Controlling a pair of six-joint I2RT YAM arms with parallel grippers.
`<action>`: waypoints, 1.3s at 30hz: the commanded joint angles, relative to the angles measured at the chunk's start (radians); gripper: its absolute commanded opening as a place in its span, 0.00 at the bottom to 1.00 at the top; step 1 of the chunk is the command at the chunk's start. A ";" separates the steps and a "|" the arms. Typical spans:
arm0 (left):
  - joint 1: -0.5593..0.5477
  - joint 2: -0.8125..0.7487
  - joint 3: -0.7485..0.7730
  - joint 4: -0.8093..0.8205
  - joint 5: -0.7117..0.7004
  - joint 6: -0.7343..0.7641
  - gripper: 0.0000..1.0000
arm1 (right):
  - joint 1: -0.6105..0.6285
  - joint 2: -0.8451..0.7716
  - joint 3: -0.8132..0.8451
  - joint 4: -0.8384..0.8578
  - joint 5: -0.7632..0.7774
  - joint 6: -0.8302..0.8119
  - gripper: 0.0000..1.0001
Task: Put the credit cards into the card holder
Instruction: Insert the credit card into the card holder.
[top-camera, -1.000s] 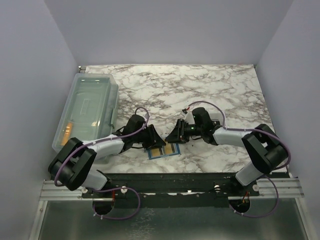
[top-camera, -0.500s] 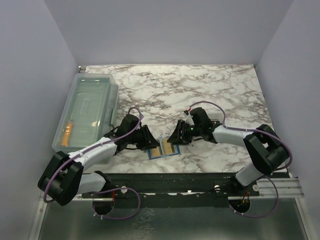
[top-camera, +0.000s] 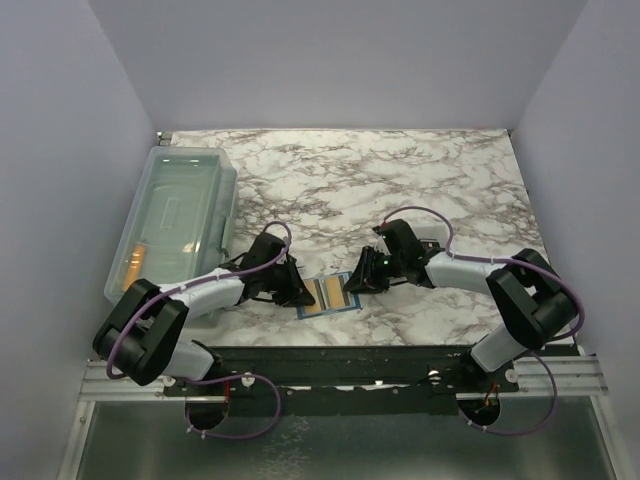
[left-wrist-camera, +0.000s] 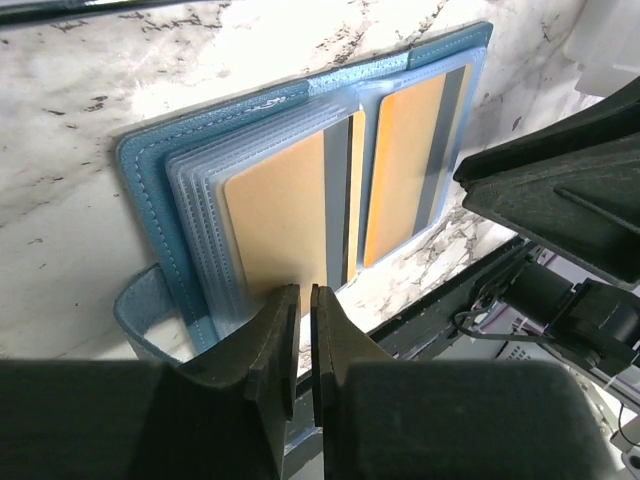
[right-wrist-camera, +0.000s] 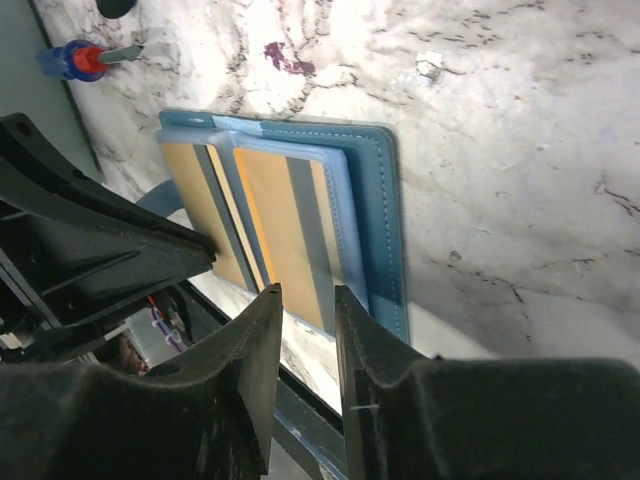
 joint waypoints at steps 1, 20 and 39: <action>0.005 0.023 0.001 -0.005 -0.046 0.008 0.16 | 0.005 0.005 0.002 -0.064 0.048 -0.034 0.32; 0.010 0.069 -0.010 -0.002 -0.057 -0.002 0.14 | 0.011 0.041 0.021 0.037 -0.064 -0.033 0.35; 0.014 -0.005 -0.008 -0.031 -0.078 0.006 0.14 | 0.045 0.052 0.038 0.176 -0.175 0.049 0.36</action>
